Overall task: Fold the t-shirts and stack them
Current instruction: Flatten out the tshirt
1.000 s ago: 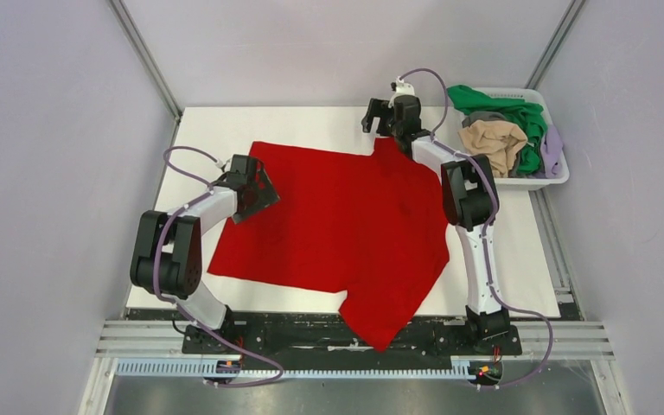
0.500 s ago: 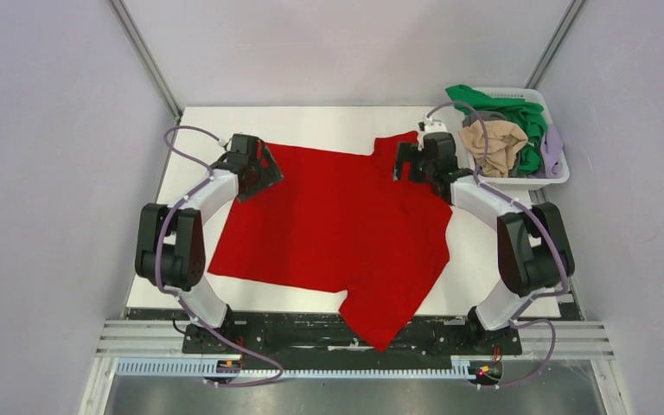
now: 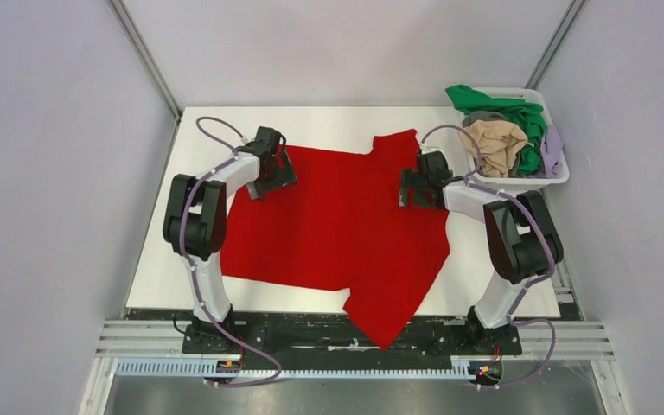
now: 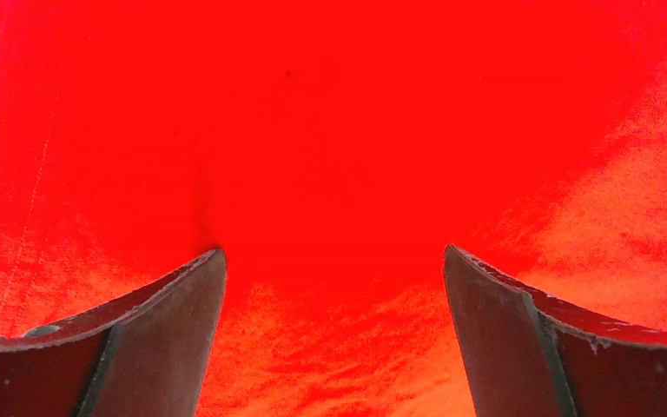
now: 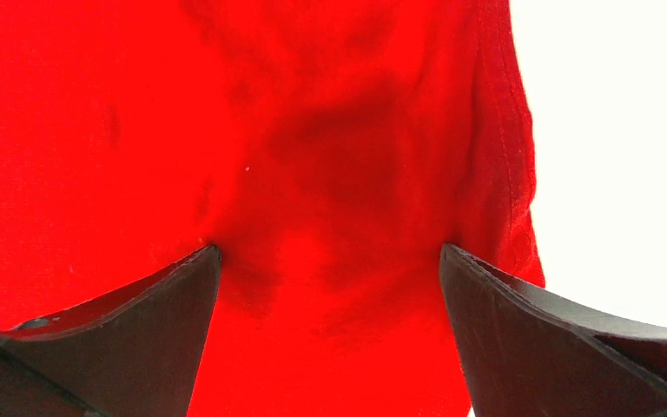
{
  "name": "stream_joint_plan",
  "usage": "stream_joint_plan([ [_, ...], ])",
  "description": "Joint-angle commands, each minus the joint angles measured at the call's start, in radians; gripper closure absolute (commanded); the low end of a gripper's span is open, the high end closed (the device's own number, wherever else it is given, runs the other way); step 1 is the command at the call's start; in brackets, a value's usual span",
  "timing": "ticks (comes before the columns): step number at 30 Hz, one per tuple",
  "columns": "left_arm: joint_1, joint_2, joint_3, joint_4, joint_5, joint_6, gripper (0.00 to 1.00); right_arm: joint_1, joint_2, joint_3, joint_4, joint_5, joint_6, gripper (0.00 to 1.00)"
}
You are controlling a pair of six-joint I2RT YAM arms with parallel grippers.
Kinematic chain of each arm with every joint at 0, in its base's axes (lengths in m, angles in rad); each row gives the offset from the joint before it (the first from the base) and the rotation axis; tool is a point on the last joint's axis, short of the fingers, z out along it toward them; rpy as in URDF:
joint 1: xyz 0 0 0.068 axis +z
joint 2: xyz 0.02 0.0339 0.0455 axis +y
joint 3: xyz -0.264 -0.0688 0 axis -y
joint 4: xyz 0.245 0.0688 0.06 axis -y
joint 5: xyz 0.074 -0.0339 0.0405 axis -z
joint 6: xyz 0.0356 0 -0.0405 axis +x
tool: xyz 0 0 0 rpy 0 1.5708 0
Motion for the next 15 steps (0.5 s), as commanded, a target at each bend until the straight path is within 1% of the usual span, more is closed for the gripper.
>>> stream_joint_plan([
  [1,0.02,0.088,0.085,-0.052,-0.016,-0.001,0.0,-0.015,0.096,0.103,0.008,0.048,-0.015,0.02],
  [6,0.043,0.182,0.178,-0.085,-0.002,-0.029,0.0,-0.051,0.21,0.221,0.013,-0.004,-0.003,0.02],
  [15,0.051,0.309,0.389,-0.145,0.019,-0.052,0.0,-0.109,0.453,0.587,-0.052,-0.031,-0.025,0.02],
])
